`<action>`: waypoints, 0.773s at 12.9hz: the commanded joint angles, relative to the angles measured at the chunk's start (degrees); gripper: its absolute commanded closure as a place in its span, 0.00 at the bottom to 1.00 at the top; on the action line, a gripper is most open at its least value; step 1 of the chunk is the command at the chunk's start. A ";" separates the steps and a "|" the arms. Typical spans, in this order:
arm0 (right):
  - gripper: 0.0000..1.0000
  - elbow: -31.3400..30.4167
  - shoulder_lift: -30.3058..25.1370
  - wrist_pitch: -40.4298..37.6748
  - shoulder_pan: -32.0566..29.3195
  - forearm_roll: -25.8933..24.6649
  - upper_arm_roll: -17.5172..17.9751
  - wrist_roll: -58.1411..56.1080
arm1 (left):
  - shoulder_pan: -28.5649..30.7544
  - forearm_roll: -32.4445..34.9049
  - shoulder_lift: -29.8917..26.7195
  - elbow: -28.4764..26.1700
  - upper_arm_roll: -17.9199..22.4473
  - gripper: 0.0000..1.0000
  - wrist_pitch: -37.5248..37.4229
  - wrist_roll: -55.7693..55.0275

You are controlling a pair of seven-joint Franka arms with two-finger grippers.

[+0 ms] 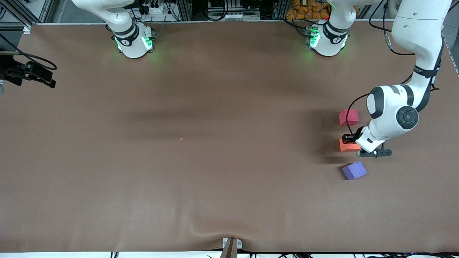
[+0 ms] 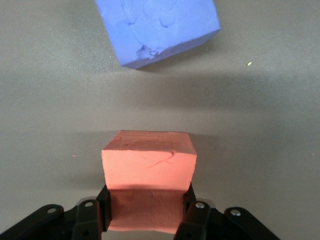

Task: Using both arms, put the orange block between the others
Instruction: 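Lower the orange cube onto the table between the pink and blue cubes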

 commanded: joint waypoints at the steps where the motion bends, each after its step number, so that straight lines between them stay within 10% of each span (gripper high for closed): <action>1: 0.00 -0.16 -0.34 -0.51 0.23 0.30 -0.12 -0.34 | 0.23 1.30 -1.63 -1.74 0.11 1.00 0.49 -1.47; 6: 0.00 -0.25 -0.25 -0.51 0.40 0.30 -0.12 -0.25 | 0.32 1.30 -1.36 -1.57 0.29 0.94 0.58 -1.47; 7: 0.00 -0.25 -0.25 -0.51 0.40 0.30 -0.12 -0.25 | 0.32 1.30 -1.36 -1.39 0.38 0.64 0.58 -1.47; 8: 0.00 -0.25 -0.25 -0.51 0.49 0.30 -0.12 -0.25 | 0.32 1.30 -1.54 -1.13 0.38 0.01 0.58 -1.47; 10: 0.00 -0.25 -0.25 -0.51 0.75 0.30 -0.12 -0.34 | 0.76 1.39 -2.15 -0.17 0.38 0.00 0.40 -1.47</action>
